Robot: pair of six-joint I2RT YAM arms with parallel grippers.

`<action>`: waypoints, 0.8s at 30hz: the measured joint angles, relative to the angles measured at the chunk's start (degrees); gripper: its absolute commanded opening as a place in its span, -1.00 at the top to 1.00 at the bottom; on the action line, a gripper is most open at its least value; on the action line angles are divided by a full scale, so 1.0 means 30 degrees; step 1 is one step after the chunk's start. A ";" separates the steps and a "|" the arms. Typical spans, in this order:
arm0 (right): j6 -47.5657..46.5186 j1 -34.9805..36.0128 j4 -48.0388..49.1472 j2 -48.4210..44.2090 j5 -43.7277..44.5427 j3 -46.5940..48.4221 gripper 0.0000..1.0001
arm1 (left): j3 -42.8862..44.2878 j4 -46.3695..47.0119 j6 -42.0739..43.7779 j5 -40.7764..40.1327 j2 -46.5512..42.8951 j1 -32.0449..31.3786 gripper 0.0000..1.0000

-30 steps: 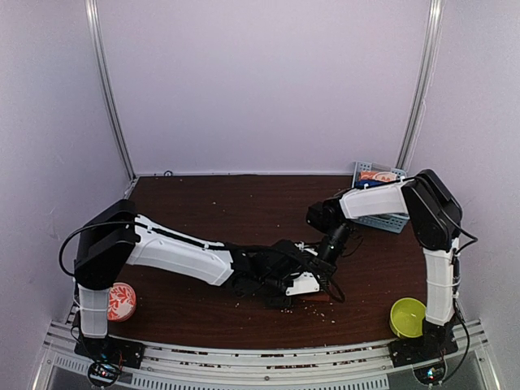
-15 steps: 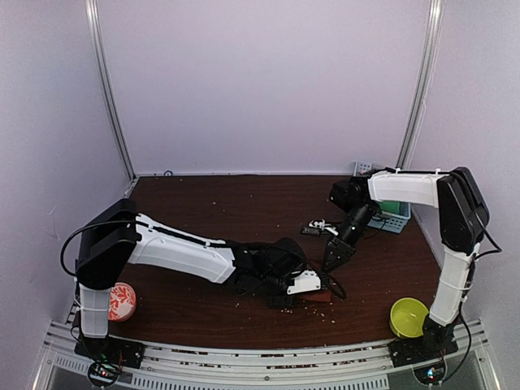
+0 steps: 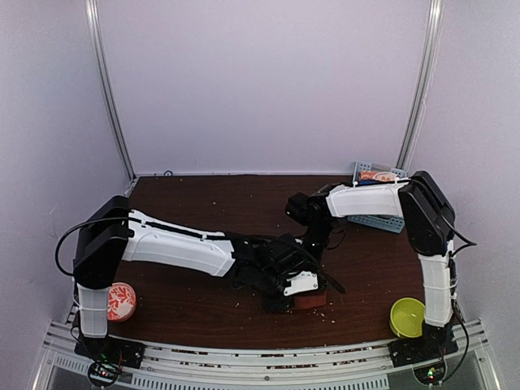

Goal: Roll the towels
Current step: Roll the towel at the center of the board.

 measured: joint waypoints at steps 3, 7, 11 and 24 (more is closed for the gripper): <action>0.0168 0.0430 -0.0233 0.1035 -0.0211 0.1668 0.45 | 0.0270 -0.0852 -0.0634 0.0175 0.0007 0.0080 0.99; 0.0073 -0.0051 -0.0707 0.1049 -0.0670 0.2783 0.31 | 0.0714 -0.1894 -0.1443 0.0911 0.0109 0.0335 0.99; 0.0109 -0.1741 -0.0991 -0.0401 -0.1188 0.3796 0.19 | 0.0765 -0.2004 -0.2382 0.2637 0.0219 0.0845 0.98; -0.2382 -0.3191 0.0022 -1.4695 -0.3993 0.0750 -0.26 | 0.2361 -0.2266 -0.5173 1.2779 0.3038 0.4452 0.99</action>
